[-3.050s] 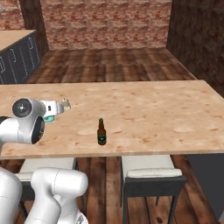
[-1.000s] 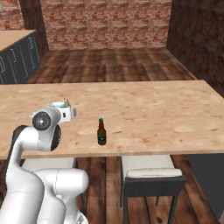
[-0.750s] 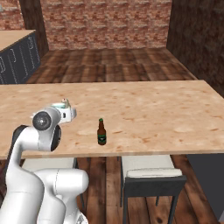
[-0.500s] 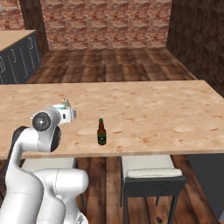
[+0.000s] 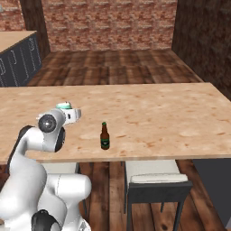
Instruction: Open the cabinet directly in front. Then move the beer and the mug to the dining counter with the candle on it.
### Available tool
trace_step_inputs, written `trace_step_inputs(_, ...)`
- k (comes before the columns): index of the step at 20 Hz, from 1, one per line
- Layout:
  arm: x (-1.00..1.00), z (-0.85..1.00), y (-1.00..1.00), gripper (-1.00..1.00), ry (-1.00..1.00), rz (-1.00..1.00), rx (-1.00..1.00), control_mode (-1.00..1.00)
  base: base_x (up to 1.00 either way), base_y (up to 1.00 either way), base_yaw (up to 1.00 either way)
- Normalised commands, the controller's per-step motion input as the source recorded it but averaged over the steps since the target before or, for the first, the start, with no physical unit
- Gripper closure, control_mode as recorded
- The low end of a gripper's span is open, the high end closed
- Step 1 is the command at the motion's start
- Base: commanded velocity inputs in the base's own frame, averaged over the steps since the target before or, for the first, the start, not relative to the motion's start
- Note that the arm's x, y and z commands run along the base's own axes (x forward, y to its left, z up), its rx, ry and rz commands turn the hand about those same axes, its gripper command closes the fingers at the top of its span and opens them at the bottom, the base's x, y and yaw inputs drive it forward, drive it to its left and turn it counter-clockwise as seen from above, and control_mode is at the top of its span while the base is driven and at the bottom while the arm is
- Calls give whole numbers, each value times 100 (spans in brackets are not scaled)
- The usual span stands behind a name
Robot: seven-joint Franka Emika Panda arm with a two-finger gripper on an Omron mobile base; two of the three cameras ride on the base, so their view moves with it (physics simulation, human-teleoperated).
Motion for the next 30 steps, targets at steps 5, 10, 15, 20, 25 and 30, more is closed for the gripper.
trace_step_inputs(5,46,-4,1,100,0,0,0,-100,0,0,0)
trace_step_inputs(10,33,-14,10,100,3,0,0,-100,0,0,0)
trace_step_inputs(15,9,-26,19,100,0,0,0,-100,0,0,0)
trace_step_inputs(20,0,-29,19,100,-1,0,0,-100,0,0,0)
trace_step_inputs(25,0,-17,2,100,-2,0,2,-100,0,0,0)
trace_step_inputs(30,0,0,0,100,0,0,1,-100,0,0,0)
